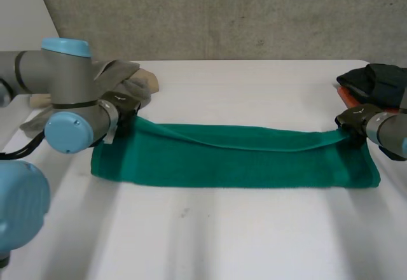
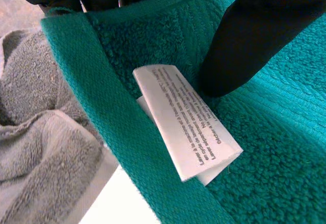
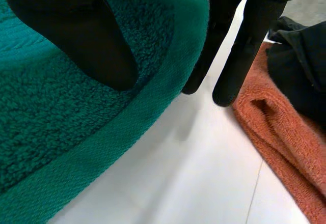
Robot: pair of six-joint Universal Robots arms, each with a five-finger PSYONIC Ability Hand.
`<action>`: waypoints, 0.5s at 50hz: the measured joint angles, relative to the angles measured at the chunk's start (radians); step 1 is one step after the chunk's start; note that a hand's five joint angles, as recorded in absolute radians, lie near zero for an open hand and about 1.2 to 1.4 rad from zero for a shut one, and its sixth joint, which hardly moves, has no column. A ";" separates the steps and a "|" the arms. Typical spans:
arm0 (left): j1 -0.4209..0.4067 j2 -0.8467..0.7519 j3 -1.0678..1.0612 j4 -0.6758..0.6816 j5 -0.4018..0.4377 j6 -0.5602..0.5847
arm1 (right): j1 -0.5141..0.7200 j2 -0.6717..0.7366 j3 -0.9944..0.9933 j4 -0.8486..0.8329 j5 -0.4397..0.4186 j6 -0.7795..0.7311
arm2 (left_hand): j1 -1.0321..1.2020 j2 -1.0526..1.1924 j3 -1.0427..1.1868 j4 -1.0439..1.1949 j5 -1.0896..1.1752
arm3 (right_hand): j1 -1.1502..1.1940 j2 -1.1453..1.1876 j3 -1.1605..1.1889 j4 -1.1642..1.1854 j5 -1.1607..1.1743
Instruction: Fold the laundry.
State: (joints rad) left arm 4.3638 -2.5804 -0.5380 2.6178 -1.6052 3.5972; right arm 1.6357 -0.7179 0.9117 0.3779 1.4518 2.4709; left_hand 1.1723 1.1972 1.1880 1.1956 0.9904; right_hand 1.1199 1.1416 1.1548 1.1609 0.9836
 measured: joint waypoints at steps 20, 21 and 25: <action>-0.040 -0.068 0.034 0.224 -0.008 0.105 | 0.054 0.028 -0.011 -0.124 -0.012 0.066 | -0.969 -0.985 -0.974 -0.992 -0.940 | -0.898 -0.932 -0.947 -0.951 -0.936; -0.040 -0.071 0.035 0.229 -0.007 0.109 | 0.054 0.031 -0.012 -0.131 -0.016 0.069 | -0.969 -0.985 -0.974 -0.992 -0.940 | -0.898 -0.932 -0.947 -0.951 -0.936; -0.041 -0.104 0.062 0.292 0.000 0.146 | 0.053 0.069 -0.036 -0.231 -0.031 0.127 | -0.969 -0.985 -0.974 -0.992 -0.941 | -0.898 -0.932 -0.947 -0.951 -0.936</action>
State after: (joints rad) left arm 4.3227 -2.6844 -0.4760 2.9094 -1.6055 3.7436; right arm 1.6891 -0.6491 0.8753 0.1464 1.4205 2.5978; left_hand 0.2032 0.2126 0.2144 0.2031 0.0499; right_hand 0.2216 0.2096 0.2081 0.2103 0.0479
